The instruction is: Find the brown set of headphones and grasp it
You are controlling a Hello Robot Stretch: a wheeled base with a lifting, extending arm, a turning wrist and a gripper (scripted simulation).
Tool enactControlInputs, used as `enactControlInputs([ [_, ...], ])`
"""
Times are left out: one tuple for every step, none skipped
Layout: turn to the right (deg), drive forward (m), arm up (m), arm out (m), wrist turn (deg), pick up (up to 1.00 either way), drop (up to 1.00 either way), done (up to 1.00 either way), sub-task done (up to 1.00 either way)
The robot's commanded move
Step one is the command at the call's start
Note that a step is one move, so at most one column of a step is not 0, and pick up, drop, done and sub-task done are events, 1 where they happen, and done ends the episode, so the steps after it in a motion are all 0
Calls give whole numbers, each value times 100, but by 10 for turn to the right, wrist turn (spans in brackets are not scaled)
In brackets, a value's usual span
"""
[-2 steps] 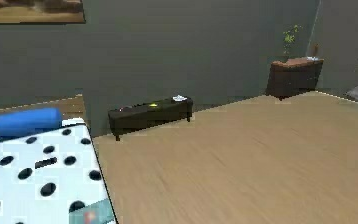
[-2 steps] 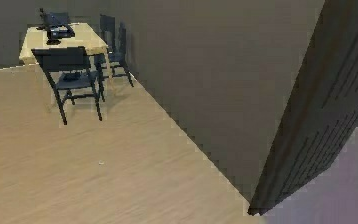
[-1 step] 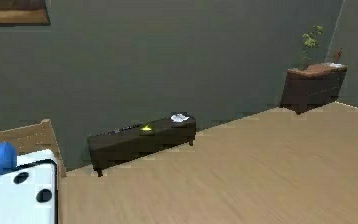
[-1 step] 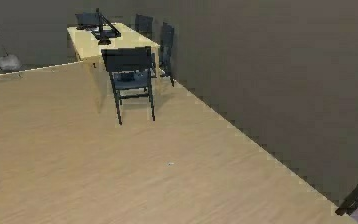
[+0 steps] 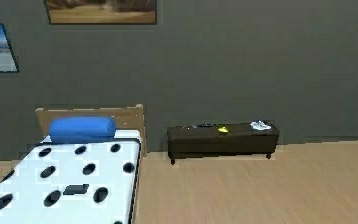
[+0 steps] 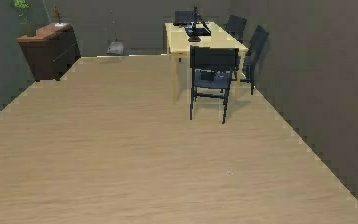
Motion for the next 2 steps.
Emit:
enactControlInputs([
  [0, 25, 0, 0, 0, 0, 0, 0, 0],
  [-450, 0, 0, 0, 0, 0, 0, 0, 0],
])
